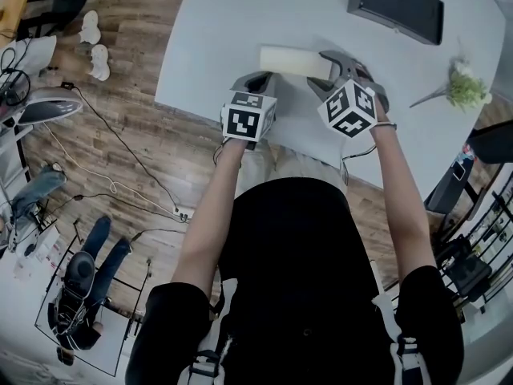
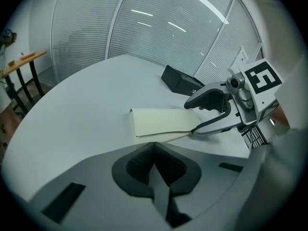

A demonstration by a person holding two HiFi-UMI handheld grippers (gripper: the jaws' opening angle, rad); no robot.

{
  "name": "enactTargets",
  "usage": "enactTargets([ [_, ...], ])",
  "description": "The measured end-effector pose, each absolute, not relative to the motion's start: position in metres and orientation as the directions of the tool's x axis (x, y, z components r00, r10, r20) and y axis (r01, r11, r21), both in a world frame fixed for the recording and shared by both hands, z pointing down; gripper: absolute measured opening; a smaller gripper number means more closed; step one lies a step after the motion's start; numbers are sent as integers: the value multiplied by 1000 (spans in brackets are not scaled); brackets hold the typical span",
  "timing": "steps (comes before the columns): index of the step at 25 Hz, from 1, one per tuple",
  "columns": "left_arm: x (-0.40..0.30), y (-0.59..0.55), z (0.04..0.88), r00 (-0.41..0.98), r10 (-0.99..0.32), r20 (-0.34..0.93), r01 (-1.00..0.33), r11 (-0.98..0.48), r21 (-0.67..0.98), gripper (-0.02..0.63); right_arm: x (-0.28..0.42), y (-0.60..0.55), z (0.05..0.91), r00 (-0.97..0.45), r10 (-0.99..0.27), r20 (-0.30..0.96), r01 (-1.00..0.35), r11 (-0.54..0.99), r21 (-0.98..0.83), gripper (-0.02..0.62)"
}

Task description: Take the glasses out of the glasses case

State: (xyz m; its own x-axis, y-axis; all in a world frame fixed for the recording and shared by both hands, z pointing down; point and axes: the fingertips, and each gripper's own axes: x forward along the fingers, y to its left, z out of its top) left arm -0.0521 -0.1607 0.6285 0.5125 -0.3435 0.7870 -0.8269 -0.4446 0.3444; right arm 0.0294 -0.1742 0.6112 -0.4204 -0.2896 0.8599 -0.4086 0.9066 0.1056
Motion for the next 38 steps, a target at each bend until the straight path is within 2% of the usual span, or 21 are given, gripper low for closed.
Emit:
enactTargets([
  [4, -55, -159, 627, 504, -338, 795, -830, -445, 337, 21, 28, -171, 601, -423, -322, 847, -409, 902, 138, 235],
  [7, -56, -157, 620, 502, -348, 791, -831, -447, 331, 21, 28, -170, 591, -433, -348, 832, -415, 896, 158, 168],
  [11, -59, -155, 611, 501, -363, 786, -832, -453, 321, 21, 27, -172, 587, -426, -376, 823, -419, 888, 189, 140],
  [16, -63, -146, 602, 497, -370, 785, -831, -462, 309, 21, 28, -173, 577, -426, -423, 800, -444, 868, 223, 57],
  [22, -68, -133, 591, 495, -376, 783, -833, -462, 305, 21, 27, -180, 574, -426, -458, 780, -468, 850, 243, 46],
  [33, -69, -115, 565, 503, -412, 760, -834, -461, 302, 22, 36, -216, 567, -364, -598, 714, -552, 756, 352, 44],
  [38, -71, -111, 561, 503, -416, 757, -833, -466, 298, 23, 37, -224, 567, -360, -612, 704, -571, 741, 353, 49],
])
